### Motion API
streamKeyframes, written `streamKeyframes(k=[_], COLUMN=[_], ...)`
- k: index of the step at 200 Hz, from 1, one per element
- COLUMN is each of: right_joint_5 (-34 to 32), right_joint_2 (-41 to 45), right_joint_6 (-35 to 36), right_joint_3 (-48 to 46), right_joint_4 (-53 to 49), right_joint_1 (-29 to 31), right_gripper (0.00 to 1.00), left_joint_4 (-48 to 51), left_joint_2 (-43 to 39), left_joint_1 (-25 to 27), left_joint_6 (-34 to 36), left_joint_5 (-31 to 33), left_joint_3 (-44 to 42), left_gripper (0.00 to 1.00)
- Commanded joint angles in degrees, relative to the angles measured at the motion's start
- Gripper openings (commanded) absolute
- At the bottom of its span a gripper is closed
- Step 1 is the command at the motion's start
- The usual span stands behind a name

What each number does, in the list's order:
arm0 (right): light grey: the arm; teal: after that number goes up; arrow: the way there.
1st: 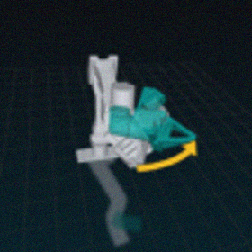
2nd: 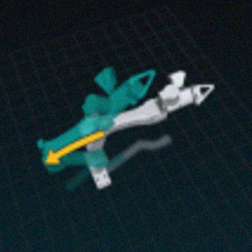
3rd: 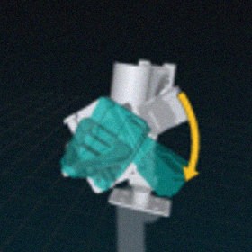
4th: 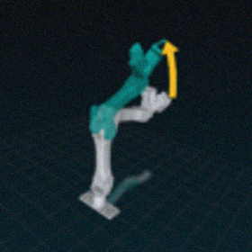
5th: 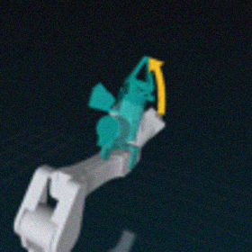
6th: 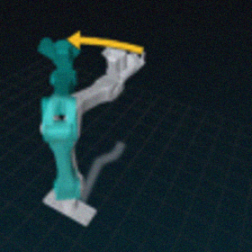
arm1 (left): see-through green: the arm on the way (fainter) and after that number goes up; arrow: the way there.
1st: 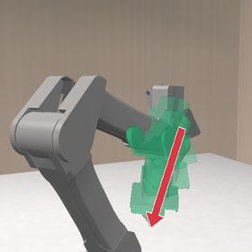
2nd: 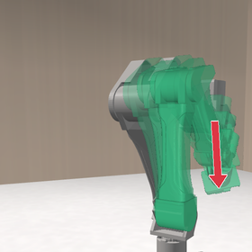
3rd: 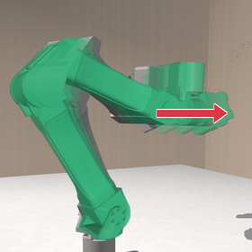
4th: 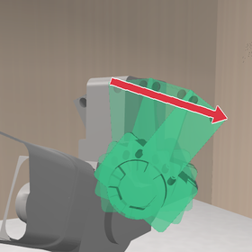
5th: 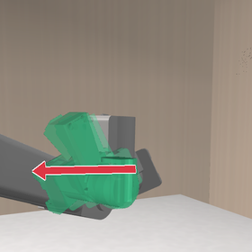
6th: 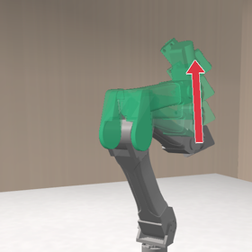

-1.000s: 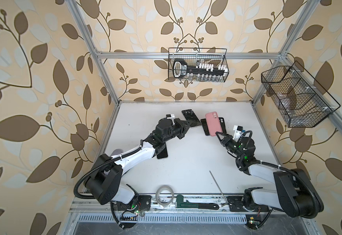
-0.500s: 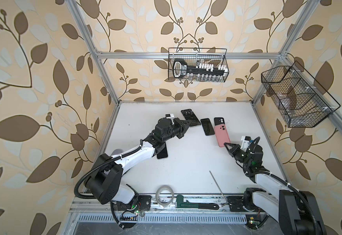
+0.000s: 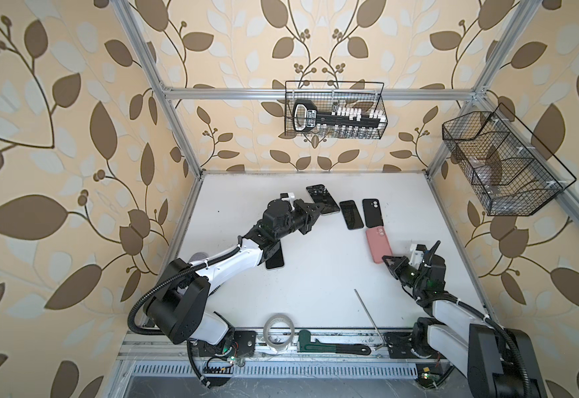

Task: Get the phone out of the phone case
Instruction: 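Carry the pink case nearer the robot with the right gripper and lower it, then open the right gripper to release the pink case on the table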

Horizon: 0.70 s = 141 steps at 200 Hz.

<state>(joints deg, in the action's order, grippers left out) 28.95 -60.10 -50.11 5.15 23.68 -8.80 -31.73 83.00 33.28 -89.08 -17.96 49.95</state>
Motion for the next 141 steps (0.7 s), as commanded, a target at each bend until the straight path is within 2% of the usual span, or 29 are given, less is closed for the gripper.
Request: streamKeyframes(k=[1,50,90,141], right_joint_5=[0.34,-0.10,-1.68,-4.87], right_joint_2=[-1.64,-3.47,-2.56,1.03], right_joint_6=[1.15,1.24,1.57,2.63], right_joint_3=[-1.27,-1.71,-1.54,-1.13], right_joint_4=[1.36,2.36,0.36,-3.91], right_joint_1=[-0.26,-0.26,-0.27,-0.26], right_gripper=[0.05,0.14,0.36,0.42], left_joint_4=[-6.99,-7.14,-7.30,-7.85], left_joint_2=[-1.00,-1.00,-1.00,0.89], left_joint_1=[-0.65,-0.75,-0.80,-1.08], left_joint_6=[-0.24,-0.30,-0.36,-0.66], left_joint_5=[-1.13,-1.03,-1.12,-1.29], left_joint_3=[1.12,0.68,0.34,0.06], left_gripper=[0.00,0.00,0.00,0.00])
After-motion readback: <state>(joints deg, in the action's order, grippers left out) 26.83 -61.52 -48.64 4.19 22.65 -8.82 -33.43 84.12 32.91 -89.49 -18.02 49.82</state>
